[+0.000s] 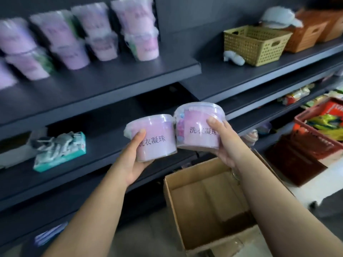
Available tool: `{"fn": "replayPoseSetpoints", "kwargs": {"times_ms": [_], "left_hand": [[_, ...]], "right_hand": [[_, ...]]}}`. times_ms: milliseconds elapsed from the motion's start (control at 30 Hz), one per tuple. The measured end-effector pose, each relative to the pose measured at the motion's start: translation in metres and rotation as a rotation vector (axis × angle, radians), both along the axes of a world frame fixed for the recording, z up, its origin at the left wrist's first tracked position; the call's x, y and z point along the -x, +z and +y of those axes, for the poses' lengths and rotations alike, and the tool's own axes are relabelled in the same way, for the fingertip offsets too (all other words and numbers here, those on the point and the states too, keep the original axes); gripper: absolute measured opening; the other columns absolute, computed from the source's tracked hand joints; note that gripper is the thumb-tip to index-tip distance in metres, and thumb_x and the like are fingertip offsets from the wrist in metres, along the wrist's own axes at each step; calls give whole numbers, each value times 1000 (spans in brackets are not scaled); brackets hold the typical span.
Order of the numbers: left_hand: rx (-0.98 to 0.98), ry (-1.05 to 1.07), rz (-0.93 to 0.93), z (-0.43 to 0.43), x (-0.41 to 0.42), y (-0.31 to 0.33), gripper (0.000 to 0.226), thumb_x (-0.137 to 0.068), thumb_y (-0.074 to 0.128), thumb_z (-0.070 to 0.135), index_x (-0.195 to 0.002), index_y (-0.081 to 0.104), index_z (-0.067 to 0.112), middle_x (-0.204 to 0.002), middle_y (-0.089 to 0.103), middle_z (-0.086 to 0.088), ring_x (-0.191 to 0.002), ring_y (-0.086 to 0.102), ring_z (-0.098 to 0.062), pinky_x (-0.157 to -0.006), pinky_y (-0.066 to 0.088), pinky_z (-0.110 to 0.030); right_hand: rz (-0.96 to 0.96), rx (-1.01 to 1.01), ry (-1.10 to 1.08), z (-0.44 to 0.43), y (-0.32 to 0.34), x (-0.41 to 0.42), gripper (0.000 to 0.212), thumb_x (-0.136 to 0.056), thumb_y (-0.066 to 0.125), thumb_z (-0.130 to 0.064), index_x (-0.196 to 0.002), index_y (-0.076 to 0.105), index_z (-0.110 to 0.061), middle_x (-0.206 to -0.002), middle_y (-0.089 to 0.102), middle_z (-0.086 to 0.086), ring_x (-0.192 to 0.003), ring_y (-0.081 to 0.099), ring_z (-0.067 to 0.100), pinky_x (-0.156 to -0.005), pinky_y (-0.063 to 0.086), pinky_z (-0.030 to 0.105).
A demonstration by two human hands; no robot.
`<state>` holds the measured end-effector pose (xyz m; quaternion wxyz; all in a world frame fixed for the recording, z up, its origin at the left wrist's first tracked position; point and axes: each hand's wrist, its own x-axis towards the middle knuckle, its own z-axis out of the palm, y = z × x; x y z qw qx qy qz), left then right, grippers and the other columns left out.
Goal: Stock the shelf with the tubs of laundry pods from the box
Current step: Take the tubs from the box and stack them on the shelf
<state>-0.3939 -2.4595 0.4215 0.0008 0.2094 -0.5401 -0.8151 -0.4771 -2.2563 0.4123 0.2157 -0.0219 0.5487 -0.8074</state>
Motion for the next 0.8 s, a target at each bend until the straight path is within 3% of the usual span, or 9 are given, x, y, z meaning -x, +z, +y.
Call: {"fn": "replayPoseSetpoints", "kwargs": {"times_ms": [67, 200, 367, 467, 567, 733, 800], "left_hand": [[-1, 93, 20, -26, -17, 15, 42, -62, 60, 43, -95, 60, 18, -85, 73, -2, -87, 65, -18, -85, 50, -40], [-18, 229, 116, -88, -72, 46, 34, -66, 59, 37, -94, 59, 18, -75, 74, 3, -81, 66, -14, -74, 51, -37], [-11, 367, 220, -167, -154, 75, 37, -66, 61, 34, -99, 60, 17, -92, 72, 1, -88, 66, -12, -70, 58, -32], [9, 440, 271, -211, -201, 86, 22, -80, 55, 32, -95, 60, 18, -84, 73, 4, -78, 69, -8, -67, 58, -28], [58, 494, 326, -249, -245, 95, 31, -69, 59, 35, -95, 60, 19, -79, 74, 5, -76, 69, -9, -65, 58, -26], [92, 616, 366, -303, -303, 102, 24, -71, 58, 32, -91, 60, 20, -76, 73, 7, -75, 68, -6, -83, 52, -32], [107, 663, 371, -322, -319, 103, 27, -68, 59, 31, -92, 61, 18, -77, 74, 6, -82, 67, -10, -87, 49, -34]], "right_hand": [[11, 21, 52, -30, 16, -9, 56, -78, 61, -35, -128, 42, -16, -123, 61, 14, -106, 63, 28, -81, 57, 43], [68, 11, 149, -104, 49, -45, 48, -85, 60, -33, -127, 42, -17, -121, 62, 11, -107, 63, 25, -83, 56, 40], [190, -42, 303, -200, 88, -102, 71, -66, 73, -39, -128, 42, -19, -118, 64, 8, -102, 65, 22, -81, 55, 44], [225, -28, 378, -254, 104, -137, 61, -73, 65, -37, -126, 42, -17, -119, 63, 8, -101, 64, 21, -77, 55, 42], [261, 16, 447, -303, 115, -171, 67, -65, 67, -37, -125, 43, -17, -118, 62, 7, -94, 67, 17, -69, 57, 37], [276, 33, 562, -374, 125, -212, 75, -61, 67, -38, -128, 41, -17, -120, 62, 8, -96, 65, 20, -79, 55, 42], [284, 50, 608, -401, 129, -223, 71, -62, 66, -38, -126, 41, -18, -113, 63, 5, -93, 65, 19, -75, 57, 41]]}}
